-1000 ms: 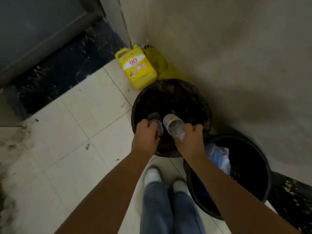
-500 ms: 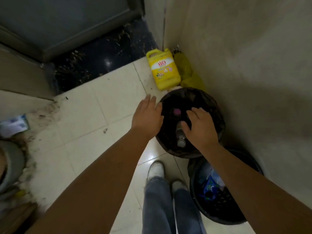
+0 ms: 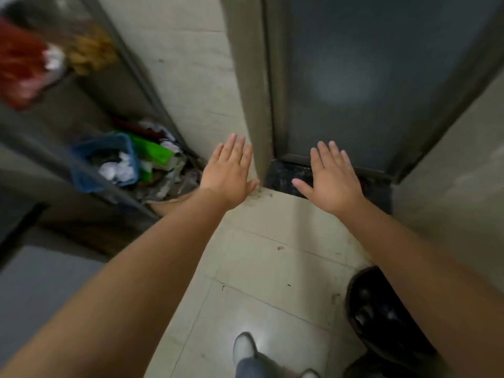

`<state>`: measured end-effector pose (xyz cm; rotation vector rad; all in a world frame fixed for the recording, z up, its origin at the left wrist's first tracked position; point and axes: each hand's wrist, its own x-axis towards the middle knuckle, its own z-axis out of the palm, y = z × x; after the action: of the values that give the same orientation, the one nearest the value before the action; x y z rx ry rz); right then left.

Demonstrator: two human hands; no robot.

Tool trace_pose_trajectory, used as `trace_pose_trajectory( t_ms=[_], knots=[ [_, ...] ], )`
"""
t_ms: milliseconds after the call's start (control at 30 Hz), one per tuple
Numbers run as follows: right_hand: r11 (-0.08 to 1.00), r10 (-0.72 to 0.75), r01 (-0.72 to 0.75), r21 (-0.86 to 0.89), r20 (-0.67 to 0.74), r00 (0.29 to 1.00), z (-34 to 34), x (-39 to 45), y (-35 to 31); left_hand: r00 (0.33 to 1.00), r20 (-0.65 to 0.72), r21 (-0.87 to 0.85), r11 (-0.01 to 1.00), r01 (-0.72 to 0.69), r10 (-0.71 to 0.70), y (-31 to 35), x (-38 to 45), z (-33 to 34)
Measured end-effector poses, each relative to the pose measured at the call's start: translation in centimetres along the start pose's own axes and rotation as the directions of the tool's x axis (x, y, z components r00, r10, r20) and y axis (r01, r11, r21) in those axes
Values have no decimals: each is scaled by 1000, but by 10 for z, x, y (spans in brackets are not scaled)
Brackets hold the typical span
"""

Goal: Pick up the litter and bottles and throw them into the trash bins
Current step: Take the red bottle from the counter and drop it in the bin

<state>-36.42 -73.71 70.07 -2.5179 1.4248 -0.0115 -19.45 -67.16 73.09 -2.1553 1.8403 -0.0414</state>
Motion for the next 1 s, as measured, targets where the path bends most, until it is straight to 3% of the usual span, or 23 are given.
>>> trace_pose_trajectory(
  t_ms=[167, 367, 500, 667, 800, 1000],
  knots=[
    [926, -377, 377, -5, -20, 926, -31, 14, -196, 931, 0, -101, 926, 363, -365, -166, -116, -2],
    [749, -661, 662, -38, 35, 750, -12, -23, -437, 728, 60, -146, 715, 684, -683, -327, -285, 36],
    [683, -729, 730, -3, 68, 681, 14, -57, -571, 616, 109, -131, 603, 787, -781, -417, -390, 74],
    [640, -765, 768, 29, 120, 633, 54, -79, -691, 484, 190, -104, 473, 875, -854, -502, -482, 115],
    [613, -783, 788, 46, 170, 599, 83, -76, -765, 395, 227, -114, 378, 919, -890, -558, -513, 143],
    [671, -726, 733, 112, 295, 621, 132, -45, -846, 335, 277, -165, 299, 940, -901, -627, -509, 182]
  ],
)
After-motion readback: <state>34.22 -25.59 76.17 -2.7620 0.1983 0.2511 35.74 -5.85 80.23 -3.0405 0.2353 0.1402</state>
